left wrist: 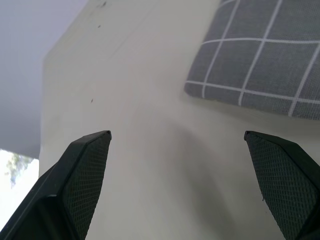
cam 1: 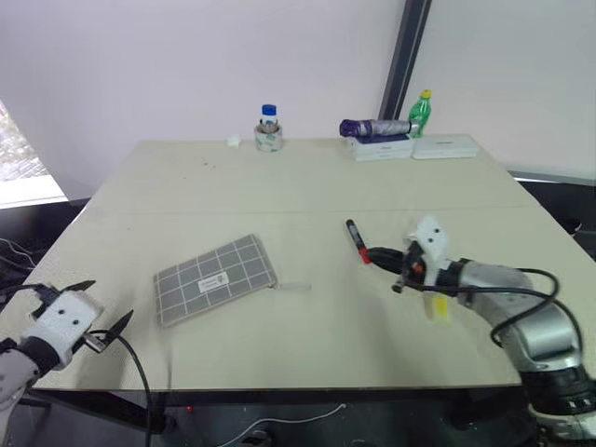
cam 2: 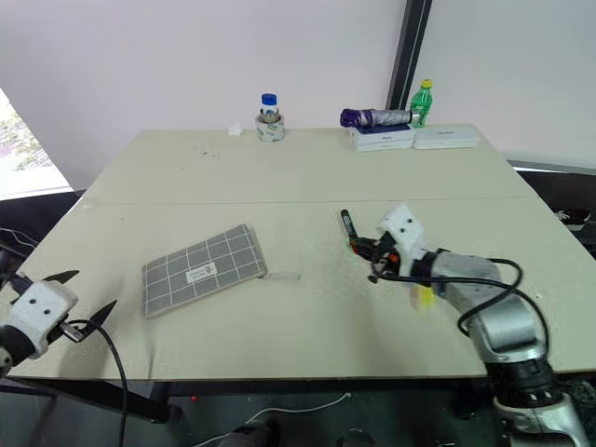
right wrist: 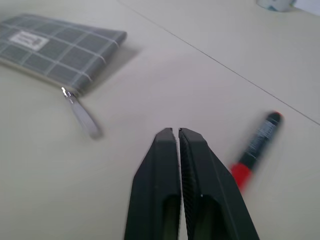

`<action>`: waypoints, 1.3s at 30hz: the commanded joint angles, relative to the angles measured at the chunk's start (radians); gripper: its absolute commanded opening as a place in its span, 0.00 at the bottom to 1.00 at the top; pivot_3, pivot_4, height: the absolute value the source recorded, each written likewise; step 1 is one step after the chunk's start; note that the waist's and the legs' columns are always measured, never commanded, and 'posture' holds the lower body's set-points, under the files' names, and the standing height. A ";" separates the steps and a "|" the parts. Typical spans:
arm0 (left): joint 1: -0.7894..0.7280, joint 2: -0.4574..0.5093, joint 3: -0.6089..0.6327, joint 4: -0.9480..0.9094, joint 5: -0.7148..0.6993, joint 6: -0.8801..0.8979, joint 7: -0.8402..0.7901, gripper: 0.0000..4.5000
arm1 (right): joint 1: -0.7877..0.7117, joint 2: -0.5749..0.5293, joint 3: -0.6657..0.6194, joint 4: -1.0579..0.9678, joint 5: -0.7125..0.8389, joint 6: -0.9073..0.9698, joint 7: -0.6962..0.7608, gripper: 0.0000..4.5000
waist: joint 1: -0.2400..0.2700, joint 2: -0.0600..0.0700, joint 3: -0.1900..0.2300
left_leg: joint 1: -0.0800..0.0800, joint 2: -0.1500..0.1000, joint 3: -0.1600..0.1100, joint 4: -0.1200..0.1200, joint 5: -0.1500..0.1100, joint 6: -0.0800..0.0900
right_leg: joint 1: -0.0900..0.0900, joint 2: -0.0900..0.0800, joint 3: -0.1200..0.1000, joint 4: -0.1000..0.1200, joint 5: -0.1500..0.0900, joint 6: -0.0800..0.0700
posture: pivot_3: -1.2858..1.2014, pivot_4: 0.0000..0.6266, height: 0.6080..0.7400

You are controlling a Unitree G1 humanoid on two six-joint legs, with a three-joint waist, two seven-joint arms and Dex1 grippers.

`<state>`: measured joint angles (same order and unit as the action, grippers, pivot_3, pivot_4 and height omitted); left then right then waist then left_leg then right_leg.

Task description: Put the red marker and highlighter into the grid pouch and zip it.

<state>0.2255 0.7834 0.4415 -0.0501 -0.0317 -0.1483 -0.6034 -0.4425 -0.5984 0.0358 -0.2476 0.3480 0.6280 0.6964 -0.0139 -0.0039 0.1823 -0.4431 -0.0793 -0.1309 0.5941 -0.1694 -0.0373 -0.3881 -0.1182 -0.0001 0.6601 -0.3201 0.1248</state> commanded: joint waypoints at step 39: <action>-0.330 0.105 -0.401 0.458 0.123 -0.549 -0.171 1.00 | -0.410 0.488 0.301 0.739 -0.412 -0.238 -0.162 0.01 | -0.007 0.002 -0.002 | 0.005 0.000 -0.002 -0.001 0.003 -0.005 | -0.001 0.006 0.000 0.012 0.003 0.003 | 0.52 0.24 0.97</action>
<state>-0.1149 0.8970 0.0903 0.4063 0.0827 -0.6913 -0.7438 -0.8163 -0.1259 0.3383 0.5004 -0.0578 0.4140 0.5293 -0.0205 -0.0017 0.1807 -0.4380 -0.0791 -0.1324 0.5930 -0.1661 -0.0420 -0.3894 -0.1127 -0.0004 0.6720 -0.3172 0.1278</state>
